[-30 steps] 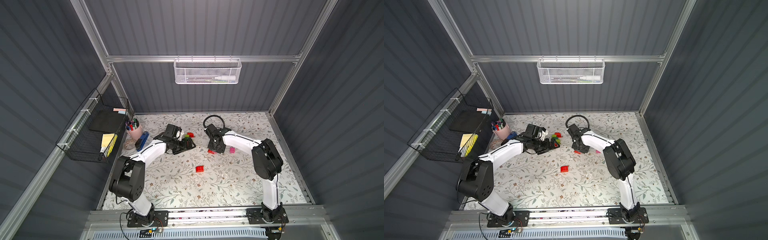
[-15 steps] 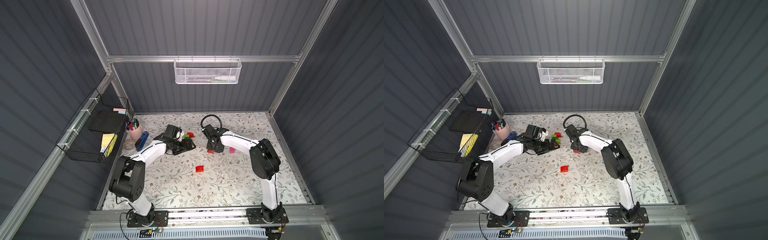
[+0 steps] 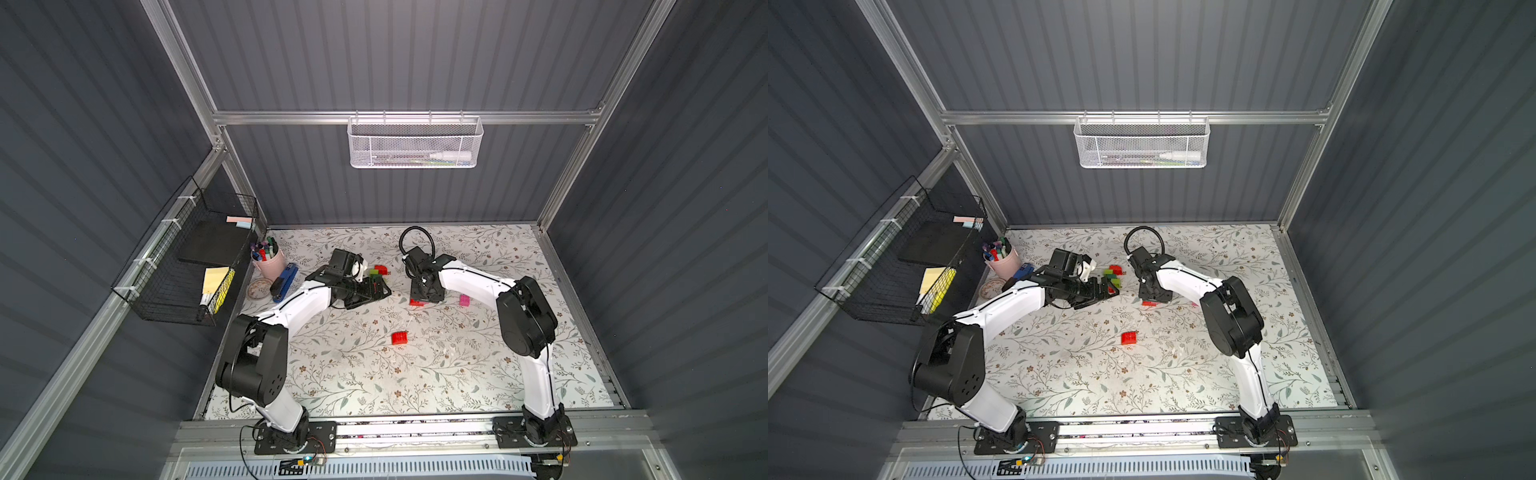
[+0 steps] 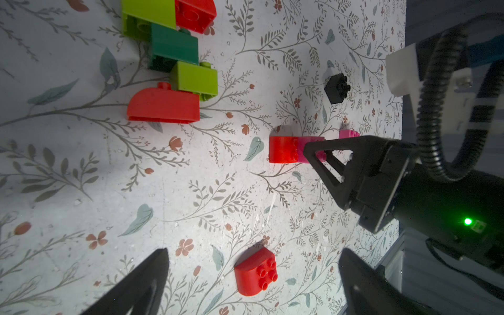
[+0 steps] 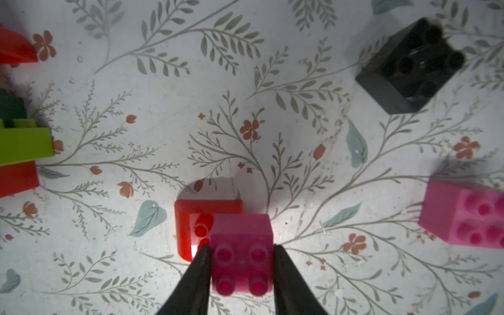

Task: Assemble the letter s with lego
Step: Assemble the lego brick with the lego brick.

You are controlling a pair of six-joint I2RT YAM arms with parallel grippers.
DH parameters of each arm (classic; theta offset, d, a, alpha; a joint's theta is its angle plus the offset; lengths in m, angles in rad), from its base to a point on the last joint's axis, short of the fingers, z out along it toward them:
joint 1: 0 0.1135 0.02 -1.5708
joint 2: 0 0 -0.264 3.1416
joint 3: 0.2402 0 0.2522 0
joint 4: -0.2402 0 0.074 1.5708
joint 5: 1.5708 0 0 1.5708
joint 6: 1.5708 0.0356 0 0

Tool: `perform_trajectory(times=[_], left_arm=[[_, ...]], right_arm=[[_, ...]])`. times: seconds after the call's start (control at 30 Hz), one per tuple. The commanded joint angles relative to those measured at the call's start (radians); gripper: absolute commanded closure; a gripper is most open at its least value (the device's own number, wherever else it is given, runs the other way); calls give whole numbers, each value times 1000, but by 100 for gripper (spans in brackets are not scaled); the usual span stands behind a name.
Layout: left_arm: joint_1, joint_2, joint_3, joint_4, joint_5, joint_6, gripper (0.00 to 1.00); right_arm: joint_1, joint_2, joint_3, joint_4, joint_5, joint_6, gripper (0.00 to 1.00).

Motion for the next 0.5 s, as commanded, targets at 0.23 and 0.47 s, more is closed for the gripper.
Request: perform_trajectory(times=[0.23, 0.47], left_arm=[[8, -24, -1, -3, 24, 16, 0], [8, -23, 1, 2, 35, 17, 0]], right_arm=[[-2, 6, 59, -24, 19, -32, 52], [-28, -87, 39, -48, 32, -64, 40]])
